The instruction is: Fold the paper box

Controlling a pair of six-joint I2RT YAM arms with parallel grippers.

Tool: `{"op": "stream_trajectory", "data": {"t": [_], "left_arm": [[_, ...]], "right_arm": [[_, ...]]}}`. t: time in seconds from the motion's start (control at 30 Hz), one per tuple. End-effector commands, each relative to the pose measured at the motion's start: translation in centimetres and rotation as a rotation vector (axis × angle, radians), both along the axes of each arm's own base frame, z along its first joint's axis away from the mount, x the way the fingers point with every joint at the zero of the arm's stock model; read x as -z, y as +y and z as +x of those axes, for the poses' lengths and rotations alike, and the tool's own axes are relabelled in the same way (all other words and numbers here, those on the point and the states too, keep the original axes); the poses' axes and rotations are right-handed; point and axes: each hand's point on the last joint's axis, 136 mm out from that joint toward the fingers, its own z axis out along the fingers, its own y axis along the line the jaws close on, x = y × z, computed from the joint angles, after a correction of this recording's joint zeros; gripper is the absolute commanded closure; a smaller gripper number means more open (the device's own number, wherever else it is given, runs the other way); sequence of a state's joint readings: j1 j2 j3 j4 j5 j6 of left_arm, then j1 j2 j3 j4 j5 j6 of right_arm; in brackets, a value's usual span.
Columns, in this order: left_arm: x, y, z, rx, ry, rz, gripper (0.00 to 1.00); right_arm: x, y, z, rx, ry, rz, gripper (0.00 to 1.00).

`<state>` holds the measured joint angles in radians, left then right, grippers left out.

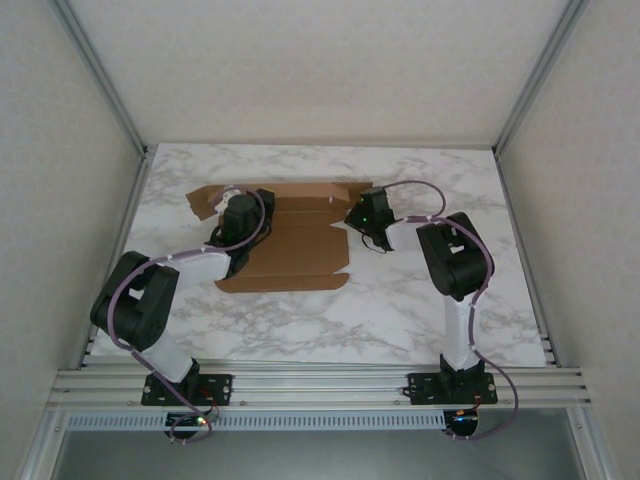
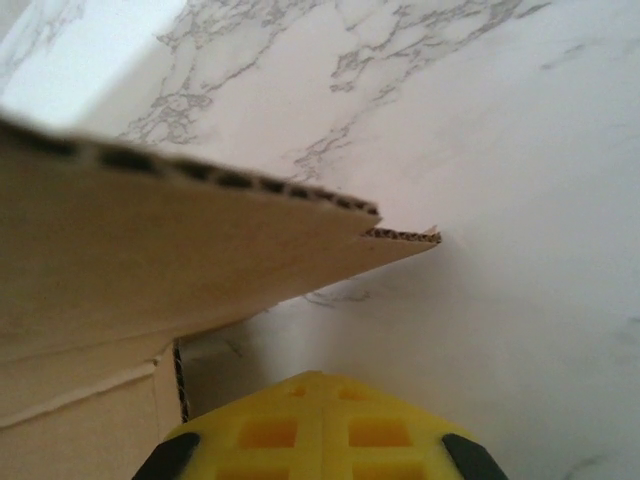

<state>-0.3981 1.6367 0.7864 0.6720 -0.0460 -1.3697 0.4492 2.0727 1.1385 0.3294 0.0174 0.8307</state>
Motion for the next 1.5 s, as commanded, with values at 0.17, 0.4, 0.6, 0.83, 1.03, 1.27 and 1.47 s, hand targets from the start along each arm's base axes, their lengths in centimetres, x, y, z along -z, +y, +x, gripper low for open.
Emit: {"op": "stream_trajectory", "data": {"t": [0.17,0.4,0.6,0.83,1.03,1.27,1.47], "left_arm": [[1.1,-0.7,-1.3,0.03,0.039,0.0,1.0],[1.3,-0.9,-1.2,0.033,0.041,-0.017,1.0],[1.6,-1.0,-1.3,0.032,0.05,-0.02,1.0],[1.7,-0.8,-1.4,0.023,0.059,-0.015,1.0],[1.6,-0.3,-1.6,-0.001,0.062,-0.006,1.0],[1.6,0.2,-1.6,-0.02,0.076,0.008,1.0],[1.5,0.3,-1.5,-0.026,0.079,0.016,1.0]], "right_arm": [[-3.6,5.7,0.9,-0.155,-0.065,0.286,1.0],[-2.5,8.5,-0.2,-0.235,-0.009,0.357,1.0],[-1.6,10.0,-0.8,-0.257,0.019,0.375,1.0],[-0.9,8.8,-1.0,-0.223,0.036,0.334,1.0],[-3.7,6.2,-1.1,-0.216,-0.019,0.292,1.0],[-5.8,3.5,-2.1,-0.215,-0.053,0.235,1.0],[-9.1,1.2,-2.9,-0.205,-0.118,0.2,1.0]]}}
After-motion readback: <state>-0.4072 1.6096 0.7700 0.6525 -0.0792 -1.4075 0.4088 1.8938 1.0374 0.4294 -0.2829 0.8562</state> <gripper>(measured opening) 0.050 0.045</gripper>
